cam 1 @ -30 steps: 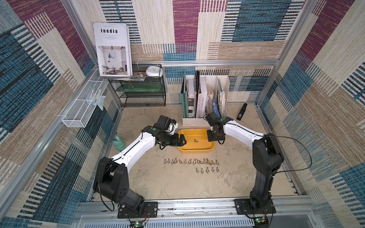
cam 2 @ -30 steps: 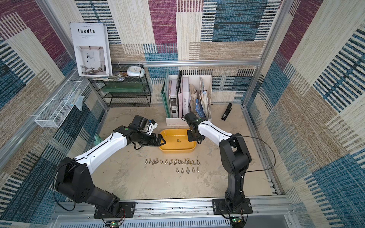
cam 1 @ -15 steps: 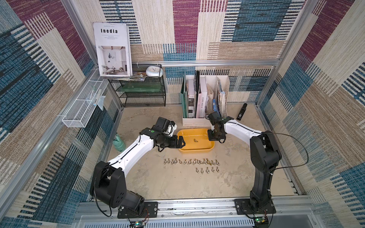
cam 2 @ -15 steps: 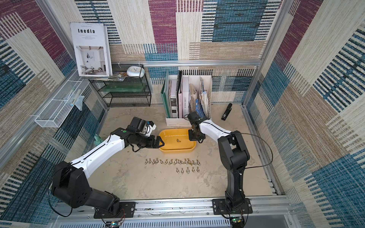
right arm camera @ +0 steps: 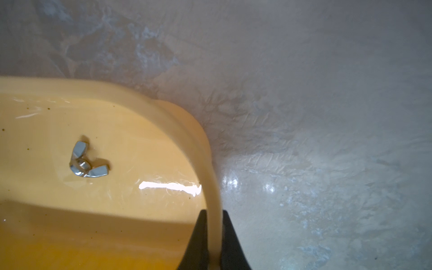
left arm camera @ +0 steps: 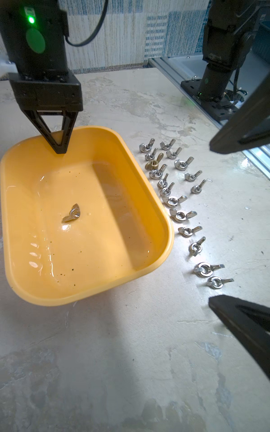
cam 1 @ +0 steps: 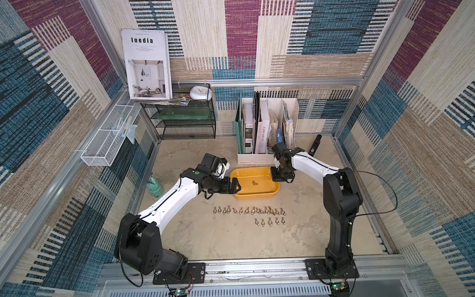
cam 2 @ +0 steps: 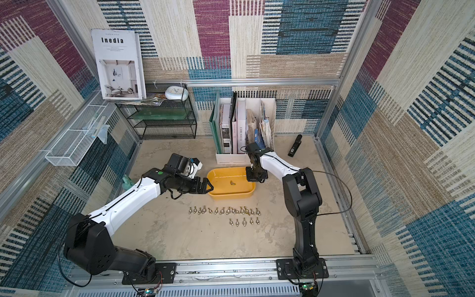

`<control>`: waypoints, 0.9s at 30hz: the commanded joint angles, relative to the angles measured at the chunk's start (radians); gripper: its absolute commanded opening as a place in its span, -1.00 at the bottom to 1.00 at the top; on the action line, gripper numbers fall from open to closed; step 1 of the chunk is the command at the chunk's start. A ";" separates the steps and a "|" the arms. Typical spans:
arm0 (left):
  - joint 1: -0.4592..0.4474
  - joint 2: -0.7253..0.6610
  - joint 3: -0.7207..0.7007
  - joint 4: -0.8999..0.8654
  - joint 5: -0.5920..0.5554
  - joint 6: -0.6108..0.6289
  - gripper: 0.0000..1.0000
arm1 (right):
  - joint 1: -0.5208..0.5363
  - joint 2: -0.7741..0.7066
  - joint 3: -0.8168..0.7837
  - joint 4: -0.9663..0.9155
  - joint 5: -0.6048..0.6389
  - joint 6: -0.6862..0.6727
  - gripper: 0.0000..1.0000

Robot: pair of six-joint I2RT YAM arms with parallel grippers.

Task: Take out the wing nut from the storage box
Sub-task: Adjust the storage box at the center of the board.

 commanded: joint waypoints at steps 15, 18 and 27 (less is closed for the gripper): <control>0.001 -0.063 -0.069 0.072 0.024 0.003 0.98 | -0.060 -0.029 0.080 -0.287 -0.114 -0.010 -1.00; 0.001 -0.074 -0.081 0.075 0.028 0.002 0.98 | -0.093 -0.058 0.041 -0.280 -0.131 -0.018 -1.00; 0.000 -0.091 -0.102 0.076 0.030 -0.002 0.98 | -0.151 -0.046 0.044 -0.265 -0.243 -0.026 -1.00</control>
